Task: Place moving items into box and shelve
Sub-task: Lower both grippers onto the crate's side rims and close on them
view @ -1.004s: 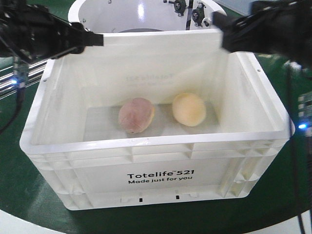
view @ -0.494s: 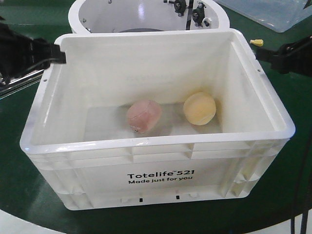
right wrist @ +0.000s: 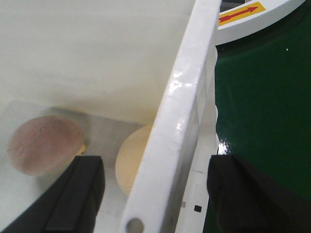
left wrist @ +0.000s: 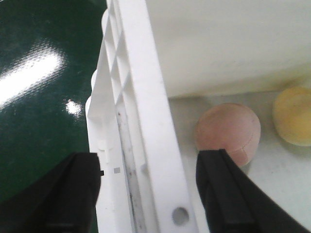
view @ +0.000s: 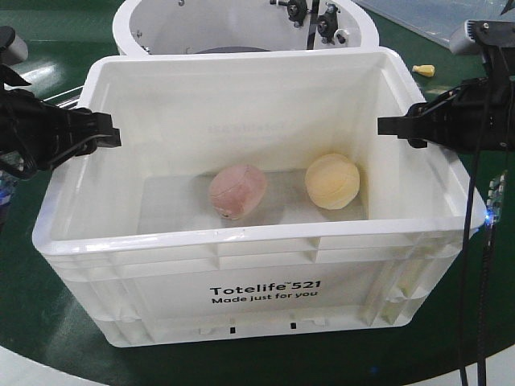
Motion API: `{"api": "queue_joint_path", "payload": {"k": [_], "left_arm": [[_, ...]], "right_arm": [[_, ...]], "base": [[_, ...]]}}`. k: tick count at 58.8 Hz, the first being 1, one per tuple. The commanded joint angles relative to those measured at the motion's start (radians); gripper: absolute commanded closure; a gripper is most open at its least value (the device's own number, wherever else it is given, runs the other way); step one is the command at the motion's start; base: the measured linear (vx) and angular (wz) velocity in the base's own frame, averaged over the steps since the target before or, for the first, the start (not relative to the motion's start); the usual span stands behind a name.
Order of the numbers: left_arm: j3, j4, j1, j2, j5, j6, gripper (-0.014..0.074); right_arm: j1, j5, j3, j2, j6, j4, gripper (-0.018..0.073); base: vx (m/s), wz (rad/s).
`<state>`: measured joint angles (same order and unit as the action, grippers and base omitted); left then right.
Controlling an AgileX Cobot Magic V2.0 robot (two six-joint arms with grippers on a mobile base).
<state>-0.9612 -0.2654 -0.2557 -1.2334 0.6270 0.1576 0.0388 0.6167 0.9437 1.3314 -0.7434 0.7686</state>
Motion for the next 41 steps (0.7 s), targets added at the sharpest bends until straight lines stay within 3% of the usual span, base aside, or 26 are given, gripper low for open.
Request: {"api": "queue_joint_path", "payload": {"k": [1,7,14,25,29,41], "left_arm": [[-0.023,-0.031,-0.005,0.013,0.031,0.007,0.0094],[-0.024,-0.031,-0.005,0.013,0.115,0.007,0.0136],[-0.024,-0.031,-0.004,0.013,0.171,0.007,0.0220],[-0.025,-0.031,-0.004,0.013,0.106,0.007,0.0486],[-0.025,-0.031,-0.004,0.013,0.057,0.007,0.0600],[-0.034,-0.031,-0.004,0.013,-0.024,0.001,0.0604]], "right_arm": [[0.001,0.073,0.026,-0.022,0.056,-0.015,0.0113],[0.001,0.099,0.027,-0.036,0.133,-0.020,0.0198],[0.001,0.138,0.060,-0.044,0.153,-0.028,0.0337],[0.001,0.144,0.131,-0.044,0.152,-0.069,0.0576],[0.001,0.126,0.132,-0.044,0.151,-0.068,0.0572],[0.001,0.119,0.132,-0.044,0.149,-0.068,0.0568]], "base": [[0.00,0.00],[0.00,0.00],[0.00,0.00],[0.00,0.00],[0.00,0.00],[0.00,0.00]]}}
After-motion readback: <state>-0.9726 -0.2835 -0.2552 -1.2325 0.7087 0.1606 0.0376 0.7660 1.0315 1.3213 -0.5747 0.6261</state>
